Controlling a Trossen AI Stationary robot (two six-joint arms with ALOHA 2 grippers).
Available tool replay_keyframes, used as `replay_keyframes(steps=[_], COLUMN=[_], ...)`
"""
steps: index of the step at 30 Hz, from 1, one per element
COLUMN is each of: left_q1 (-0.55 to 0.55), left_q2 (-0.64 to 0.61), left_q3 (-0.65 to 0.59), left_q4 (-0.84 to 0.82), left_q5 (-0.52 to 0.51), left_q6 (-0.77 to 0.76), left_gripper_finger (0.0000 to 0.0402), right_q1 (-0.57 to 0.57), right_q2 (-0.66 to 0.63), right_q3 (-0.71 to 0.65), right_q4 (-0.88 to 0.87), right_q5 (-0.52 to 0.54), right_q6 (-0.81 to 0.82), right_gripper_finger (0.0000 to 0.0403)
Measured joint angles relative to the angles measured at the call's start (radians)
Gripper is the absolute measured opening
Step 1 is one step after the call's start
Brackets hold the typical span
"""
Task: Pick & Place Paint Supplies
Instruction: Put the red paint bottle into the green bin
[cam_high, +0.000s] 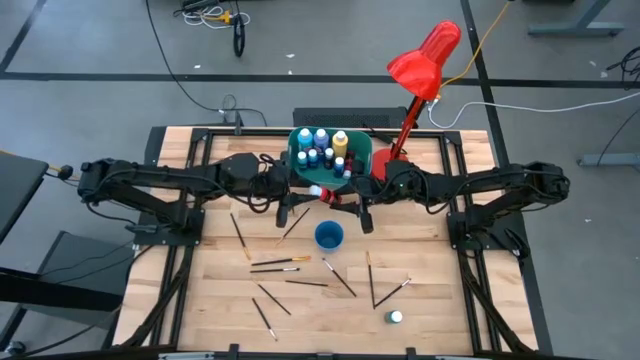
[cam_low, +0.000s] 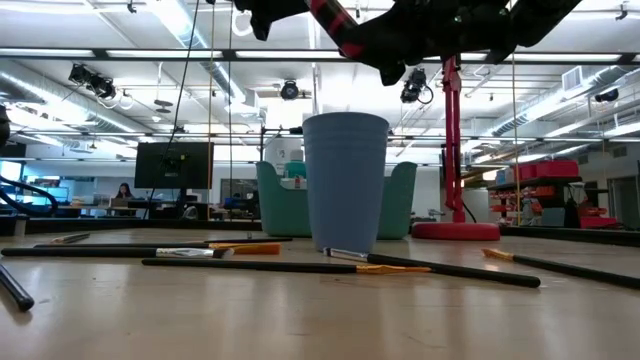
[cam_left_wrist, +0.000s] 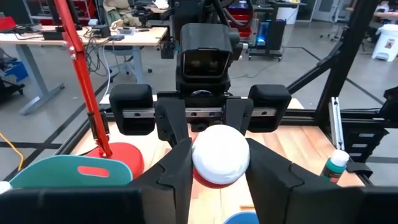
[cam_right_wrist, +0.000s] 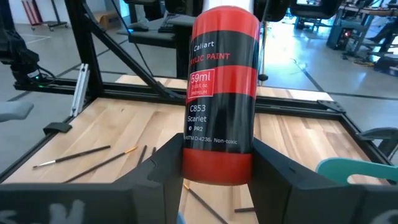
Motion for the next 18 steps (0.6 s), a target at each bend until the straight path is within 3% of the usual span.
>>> replay_keyframes(steps=[10, 18], left_q1=[0.002, 0.016], left_q2=[0.000, 0.003], left_q3=[0.000, -0.001], left_q4=[0.000, -0.070], left_q5=[0.009, -0.090], left_q6=[-0.024, -0.080], left_gripper_finger=[0.0135, 0.0129], right_q1=[0.001, 0.000], right_q2=[0.000, -0.003], right_q3=[0.000, 0.002], right_q4=[0.000, -0.178], right_q5=[0.035, 0.372], right_q6=[-0.027, -0.117], right_gripper_finger=[0.0163, 0.0237])
